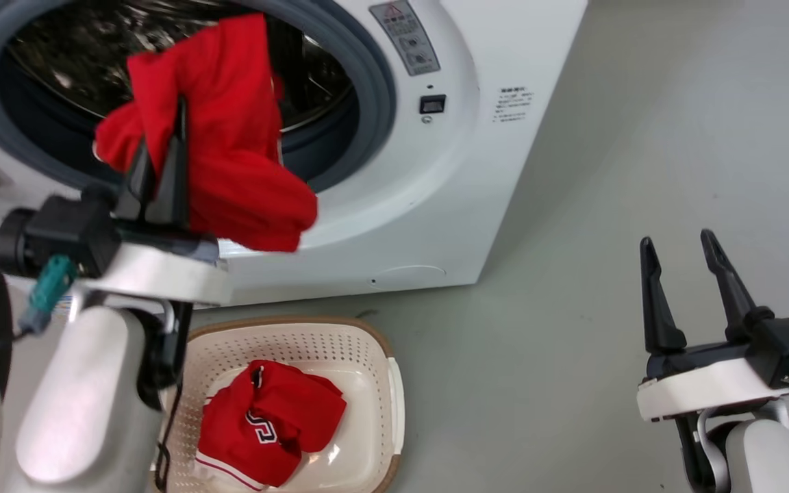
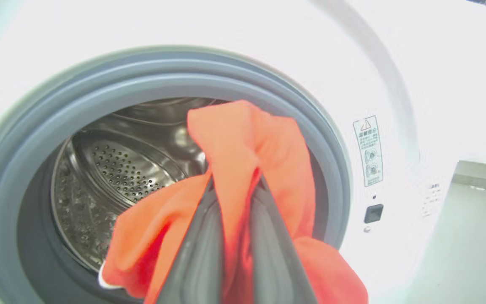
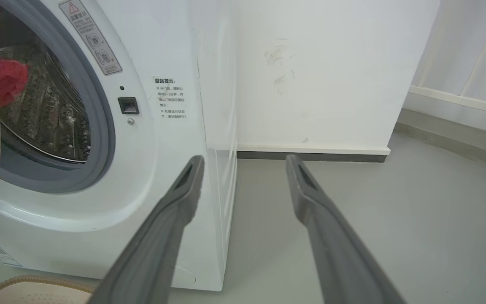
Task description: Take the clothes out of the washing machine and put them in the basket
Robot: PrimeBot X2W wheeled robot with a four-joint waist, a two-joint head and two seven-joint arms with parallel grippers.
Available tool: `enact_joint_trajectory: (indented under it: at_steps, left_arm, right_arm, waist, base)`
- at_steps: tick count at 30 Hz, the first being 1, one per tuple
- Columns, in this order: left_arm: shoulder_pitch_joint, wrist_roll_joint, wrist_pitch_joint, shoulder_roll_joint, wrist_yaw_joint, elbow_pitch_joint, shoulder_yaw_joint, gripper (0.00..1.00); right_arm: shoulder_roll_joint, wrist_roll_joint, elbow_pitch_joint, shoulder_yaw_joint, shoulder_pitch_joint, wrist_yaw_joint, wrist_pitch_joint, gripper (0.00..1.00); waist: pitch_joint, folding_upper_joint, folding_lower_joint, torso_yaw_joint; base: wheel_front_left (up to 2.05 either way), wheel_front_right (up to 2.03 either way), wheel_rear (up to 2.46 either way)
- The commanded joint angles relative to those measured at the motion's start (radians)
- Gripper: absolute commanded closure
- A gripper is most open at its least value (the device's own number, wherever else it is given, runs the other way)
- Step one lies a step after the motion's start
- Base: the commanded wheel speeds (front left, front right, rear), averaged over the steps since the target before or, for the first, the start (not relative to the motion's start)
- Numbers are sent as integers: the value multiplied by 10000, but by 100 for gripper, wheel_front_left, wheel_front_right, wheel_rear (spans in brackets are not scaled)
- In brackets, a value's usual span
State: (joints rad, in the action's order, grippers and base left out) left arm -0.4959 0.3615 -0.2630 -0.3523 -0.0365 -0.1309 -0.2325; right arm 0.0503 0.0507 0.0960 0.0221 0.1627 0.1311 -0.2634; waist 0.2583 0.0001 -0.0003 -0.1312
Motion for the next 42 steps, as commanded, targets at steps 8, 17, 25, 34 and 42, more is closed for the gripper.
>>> enact_joint_trajectory:
  at_steps: [8, 17, 25, 34, 42]
  left_arm:
    - [2124, 343, 232, 625, 271, 1137, -469, 100]
    - [2887, 615, 528, 962, 899, -1008, -1491, 100]
    - [1809, 456, 345, 1276, 1247, -3382, -1932, 100]
    - [29, 168, 125, 1111, 1488, -6125, -2184, 100]
    - [-1561, 76, 18, 932, 1637, -7890, -2442, 100]
  right_arm:
    - [-1, -225, 118, 116, -368, -7, -22, 0]
    - [-1, -476, 10, 86, -100, -7, -20, 0]
    - [-4, -400, -175, 120, 295, -7, -20, 0]
    - [-4, -145, -461, 131, 753, -7, -20, 0]
    - [-5, 374, -698, 193, 1033, -8, -20, 0]
  waist:
    - [-512, -1, 3, 704]
    - [368, -1, 3, 599]
    - [1701, -1, 3, 118]
    - [3563, -1, 3, -545]
    - [4795, -1, 3, -1228]
  base:
    - [0, 0, 0]
    - [0, 0, 0]
    - [0, 0, 0]
    - [0, 0, 0]
    - [0, 0, 0]
